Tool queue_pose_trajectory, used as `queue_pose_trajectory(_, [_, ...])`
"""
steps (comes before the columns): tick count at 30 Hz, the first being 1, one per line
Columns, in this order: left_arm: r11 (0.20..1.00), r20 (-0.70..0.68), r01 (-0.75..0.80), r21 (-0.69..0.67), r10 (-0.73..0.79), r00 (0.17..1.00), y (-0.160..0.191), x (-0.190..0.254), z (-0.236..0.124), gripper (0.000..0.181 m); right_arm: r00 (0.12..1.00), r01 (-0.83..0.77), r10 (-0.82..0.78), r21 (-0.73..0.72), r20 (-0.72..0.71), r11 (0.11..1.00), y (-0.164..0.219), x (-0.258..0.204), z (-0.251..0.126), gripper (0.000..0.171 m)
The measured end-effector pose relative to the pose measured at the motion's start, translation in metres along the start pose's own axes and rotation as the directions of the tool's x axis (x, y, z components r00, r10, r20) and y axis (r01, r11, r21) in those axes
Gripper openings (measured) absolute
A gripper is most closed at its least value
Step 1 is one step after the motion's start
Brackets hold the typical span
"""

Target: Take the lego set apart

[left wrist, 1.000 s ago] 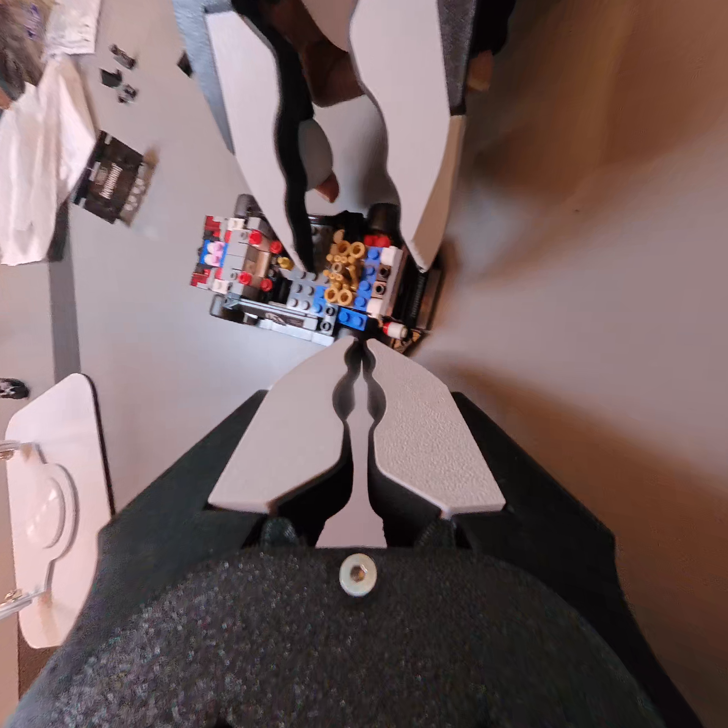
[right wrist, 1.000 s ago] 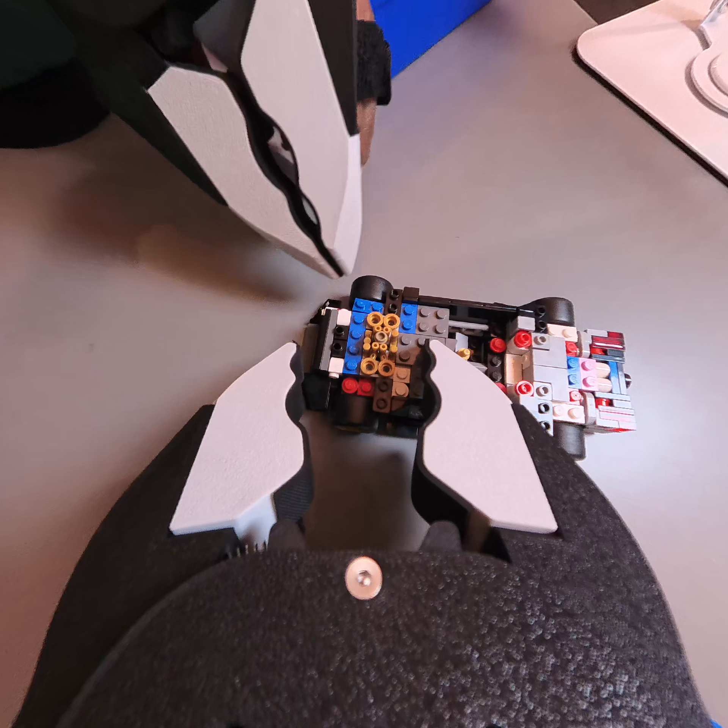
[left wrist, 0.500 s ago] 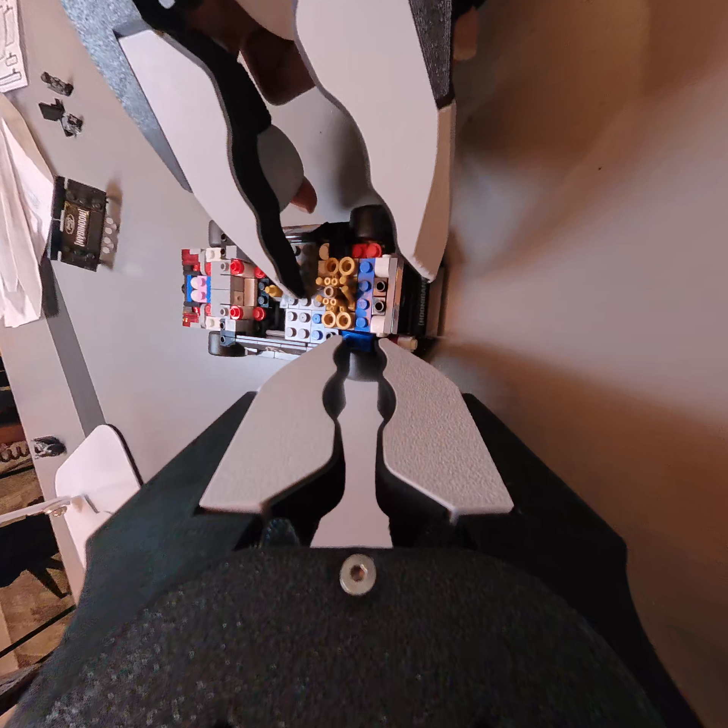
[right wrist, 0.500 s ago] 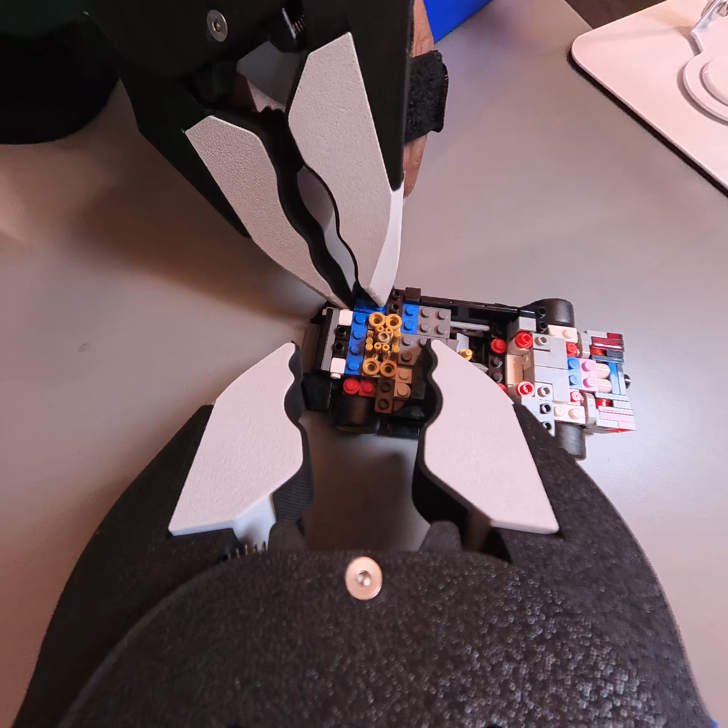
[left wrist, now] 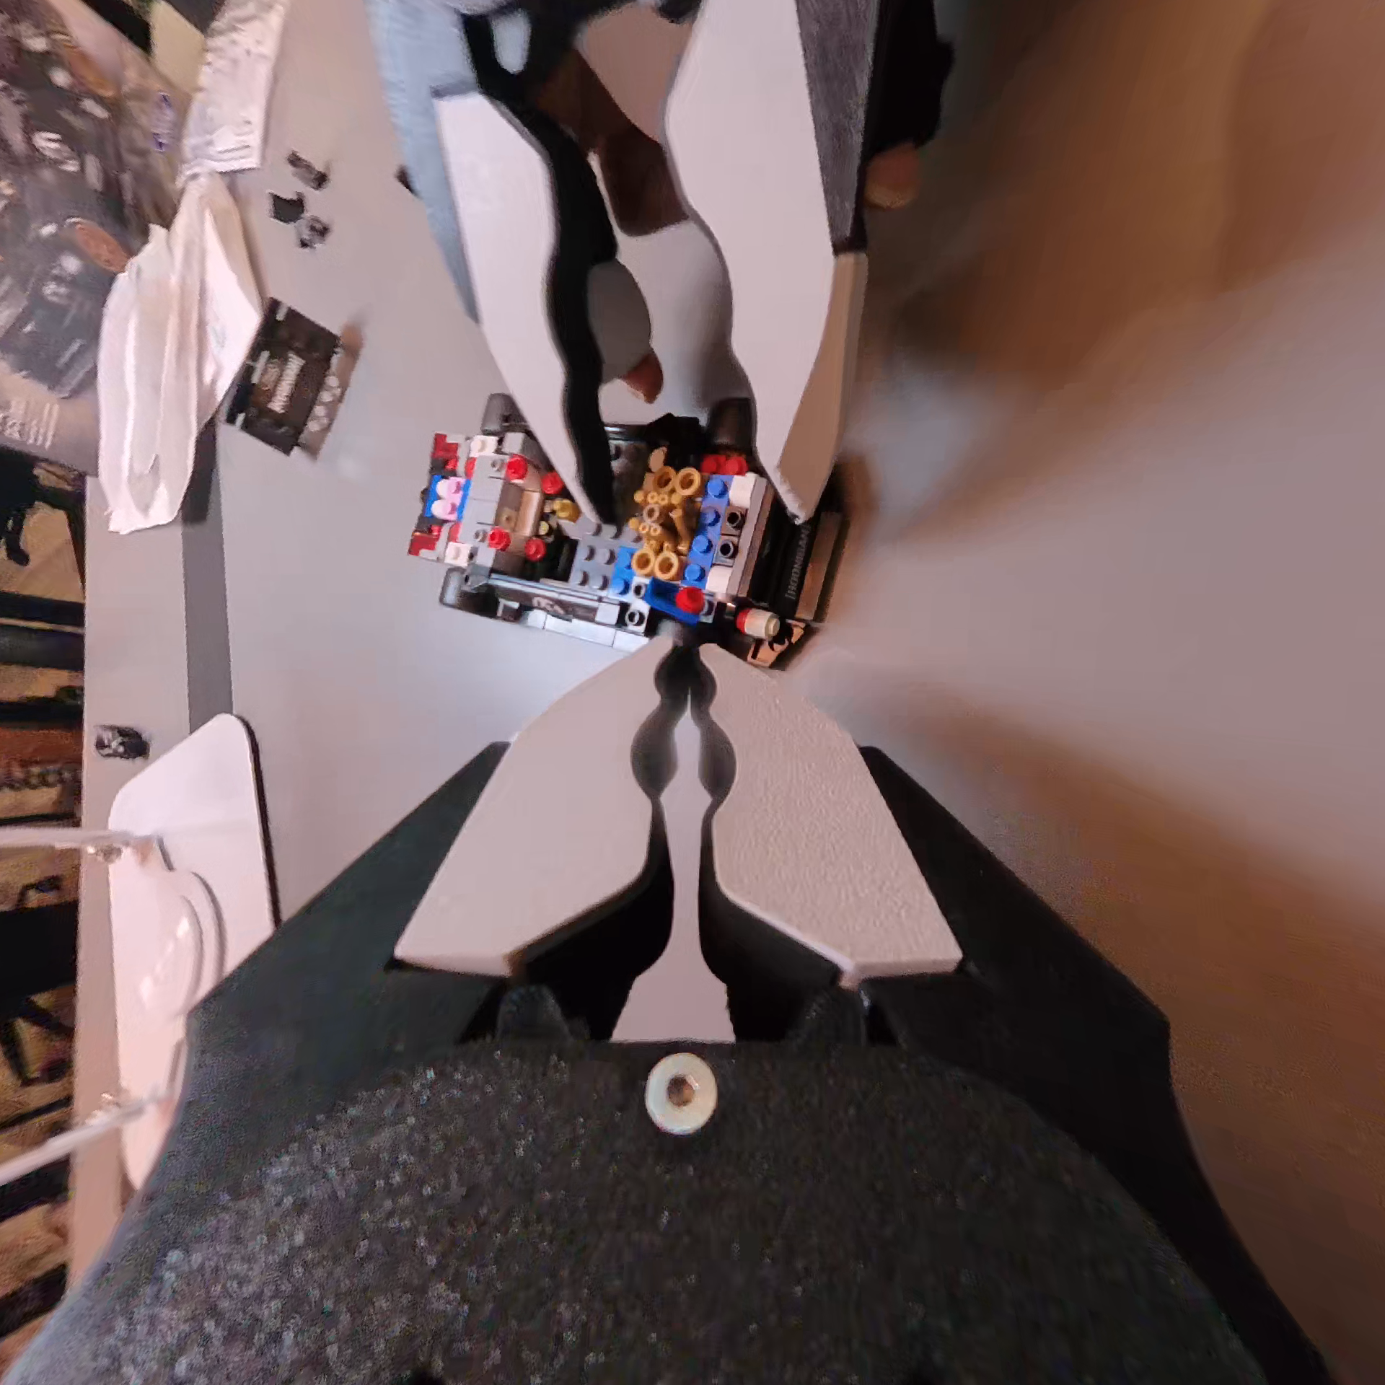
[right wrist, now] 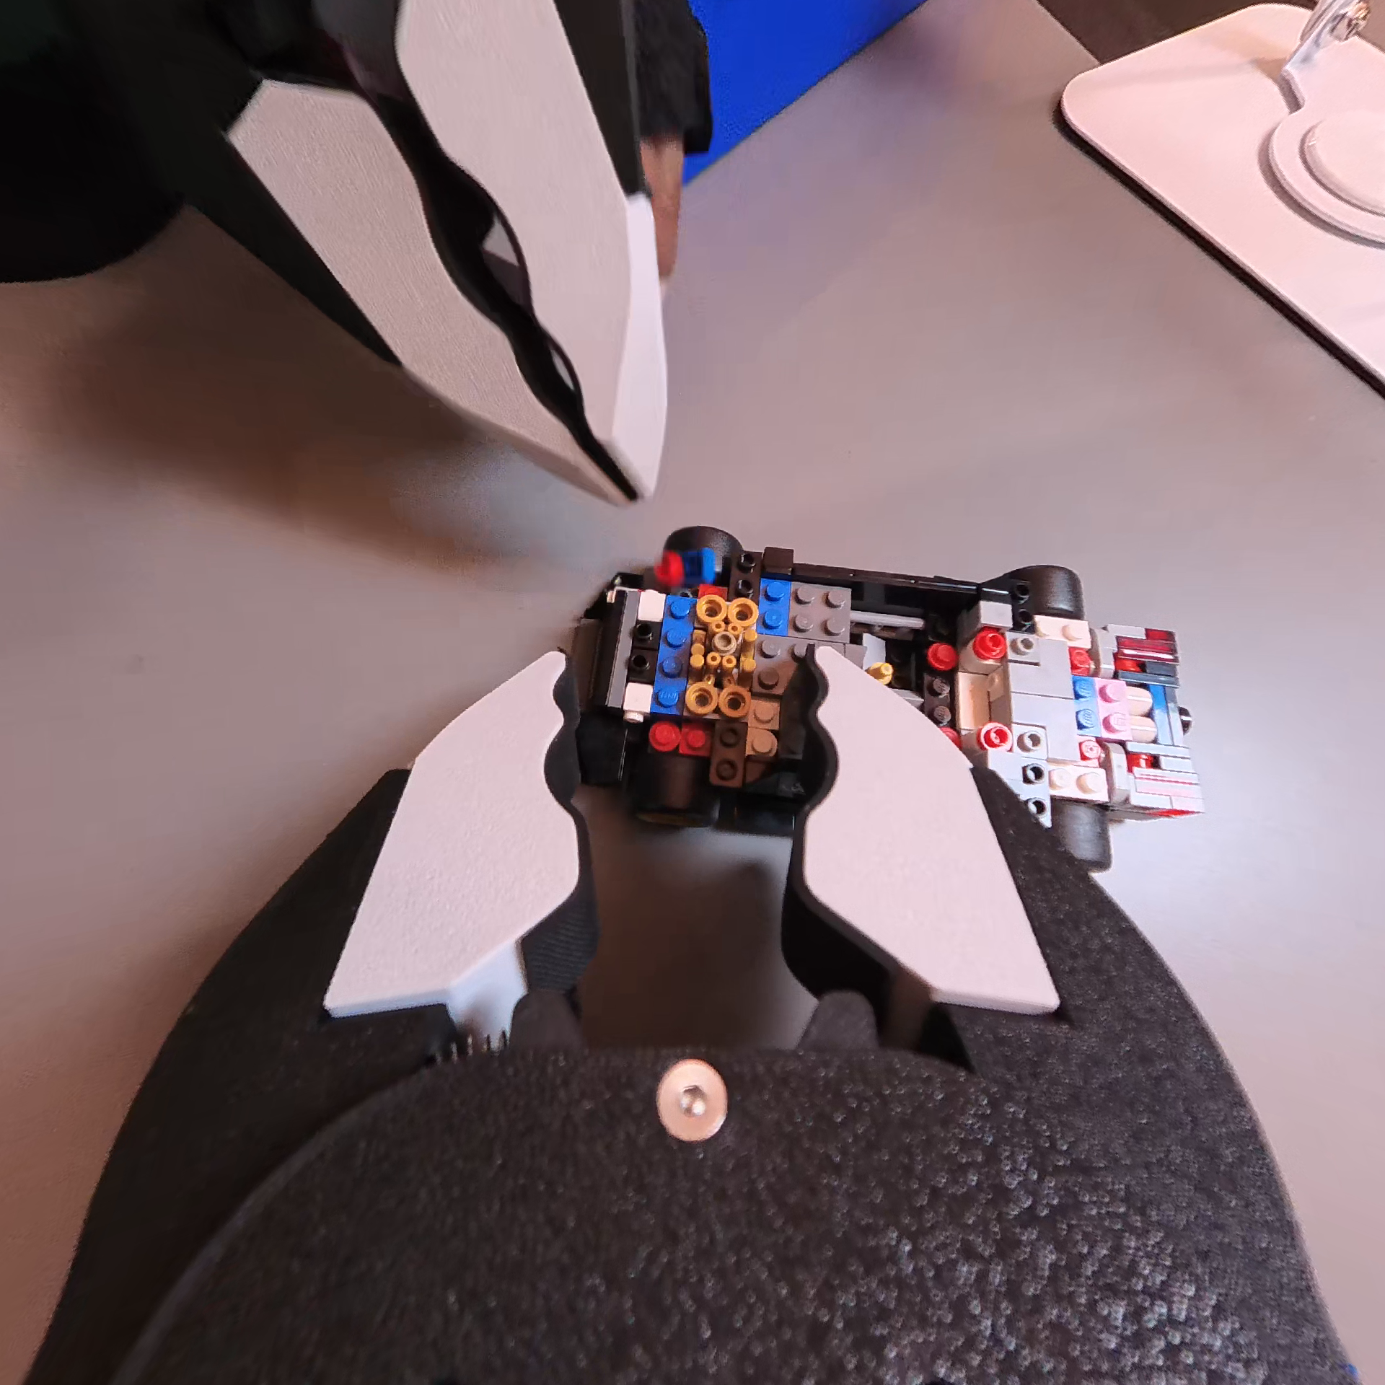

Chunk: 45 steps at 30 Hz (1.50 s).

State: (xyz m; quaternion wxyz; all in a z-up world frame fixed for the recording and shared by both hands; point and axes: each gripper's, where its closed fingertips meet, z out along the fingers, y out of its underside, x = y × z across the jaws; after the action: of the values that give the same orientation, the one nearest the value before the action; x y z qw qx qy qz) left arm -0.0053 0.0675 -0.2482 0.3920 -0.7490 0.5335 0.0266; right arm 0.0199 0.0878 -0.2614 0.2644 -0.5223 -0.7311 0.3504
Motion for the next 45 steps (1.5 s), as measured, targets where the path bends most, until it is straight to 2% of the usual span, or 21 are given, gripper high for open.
queue_pose_trajectory(5, [0.941,0.029,0.264,0.213,-0.277,0.961,-0.016,-0.014,-0.037,0.0,1.0,0.0,0.0,-0.002,-0.002,1.0,0.0,0.0,0.0,0.058])
queue_pose_trajectory(9, [0.92,0.059,0.341,0.191,-0.357,0.932,-0.005,-0.013,-0.04,0.0,1.0,0.011,-0.011,-0.011,-0.005,1.0,0.0,-0.001,0.0,0.06])
queue_pose_trajectory(11, [0.925,0.07,0.348,0.151,-0.361,0.93,0.0,-0.009,-0.032,0.0,1.0,0.012,-0.012,-0.011,-0.003,1.0,0.0,-0.001,0.0,0.06])
queue_pose_trajectory(14, [0.922,0.016,0.371,0.109,-0.375,0.927,0.001,0.003,-0.014,0.013,1.0,0.015,-0.015,-0.013,-0.005,1.0,0.001,-0.001,0.0,0.06])
queue_pose_trajectory(18, [0.933,-0.025,0.353,0.074,-0.352,0.936,-0.002,0.009,0.008,0.018,1.0,0.026,-0.026,-0.016,-0.01,1.0,0.001,-0.002,0.0,0.06])
queue_pose_trajectory(23, [0.947,-0.056,0.317,0.059,-0.314,0.948,-0.004,0.004,0.018,0.017,0.999,0.036,-0.036,-0.015,-0.012,0.999,0.001,-0.002,0.0,0.06])
queue_pose_trajectory(27, [0.948,-0.101,0.317,0.037,-0.312,0.945,-0.002,0.006,0.023,0.009,0.999,0.039,-0.039,-0.012,-0.01,0.999,0.001,-0.002,0.0,0.06])
queue_pose_trajectory(35, [0.92,-0.087,0.375,0.11,-0.367,0.926,-0.004,-0.001,0.013,0.006,1.0,0.027,-0.027,0.001,0.0,1.0,0.0,0.0,0.0,0.059])
queue_pose_trajectory(37, [0.868,-0.101,0.452,0.205,-0.441,0.892,-0.014,-0.007,0.001,0.006,0.999,0.037,-0.037,0.032,-0.007,0.999,-0.005,0.0,-0.003,0.06])
queue_pose_trajectory(40, [0.689,-0.208,0.606,0.398,-0.576,0.791,-0.039,-0.018,-0.024,0.006,0.999,0.002,-0.01,0.174,0.041,0.985,-0.03,-0.007,-0.015,0.055])
queue_pose_trajectory(43, [0.484,-0.346,0.697,0.529,-0.628,0.698,-0.059,-0.026,-0.049,0.006,0.964,-0.193,0.115,0.33,0.241,0.924,-0.06,-0.023,-0.033,0.046])
queue_pose_trajectory(45, [0.397,-0.414,0.724,0.564,-0.622,0.664,-0.069,-0.027,-0.059,0.006,0.9,-0.355,0.198,0.389,0.388,0.85,-0.078,-0.03,-0.046,0.039])
